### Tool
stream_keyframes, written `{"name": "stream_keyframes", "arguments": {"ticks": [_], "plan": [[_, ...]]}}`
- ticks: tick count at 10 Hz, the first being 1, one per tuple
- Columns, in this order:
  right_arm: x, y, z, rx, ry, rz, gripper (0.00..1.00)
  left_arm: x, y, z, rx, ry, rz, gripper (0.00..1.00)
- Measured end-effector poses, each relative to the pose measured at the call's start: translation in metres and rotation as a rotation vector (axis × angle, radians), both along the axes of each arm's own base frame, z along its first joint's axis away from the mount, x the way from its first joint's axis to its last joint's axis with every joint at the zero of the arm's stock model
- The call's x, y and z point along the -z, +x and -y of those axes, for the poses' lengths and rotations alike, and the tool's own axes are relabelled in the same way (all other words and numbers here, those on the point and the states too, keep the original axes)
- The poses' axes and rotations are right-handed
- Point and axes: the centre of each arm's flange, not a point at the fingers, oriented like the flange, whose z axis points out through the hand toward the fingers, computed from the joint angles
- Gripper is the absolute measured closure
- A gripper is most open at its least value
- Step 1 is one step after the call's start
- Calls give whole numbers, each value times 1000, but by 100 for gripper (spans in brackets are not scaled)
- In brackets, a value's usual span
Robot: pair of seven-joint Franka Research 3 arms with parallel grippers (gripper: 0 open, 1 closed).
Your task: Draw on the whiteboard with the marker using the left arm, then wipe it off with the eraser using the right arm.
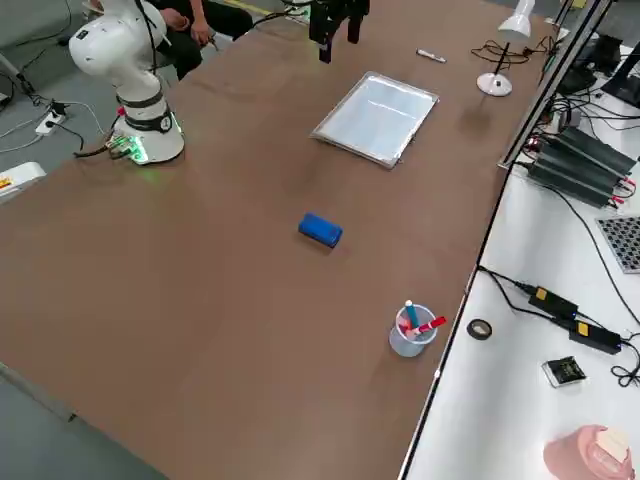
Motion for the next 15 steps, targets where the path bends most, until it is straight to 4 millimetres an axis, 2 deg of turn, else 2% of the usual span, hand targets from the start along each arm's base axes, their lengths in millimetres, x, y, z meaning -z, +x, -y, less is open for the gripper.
{"name": "stream_keyframes", "arguments": {"ticks": [2, 4, 6, 8, 11, 15], "plan": [[0, 0, 0, -1, 0, -2, 0, 10, 3, -2, -6, 1, -21, 0], [1, -1, -1, -1, 0, -7, 0, 38, 14, -14, -27, 0, -43, 0], [1, -1, -1, -2, 0, -7, 0, 84, 29, -29, -50, -6, -42, 0], [1, -1, -5, -8, 0, -7, 0, 136, 36, -34, -56, -12, -31, 0], [1, -1, -9, -15, 0, -7, 0, 211, 33, -32, -71, -20, -37, 0], [1, -1, -8, -15, -2, -5, 0, 295, 20, -29, -86, -37, -18, 4]]}}
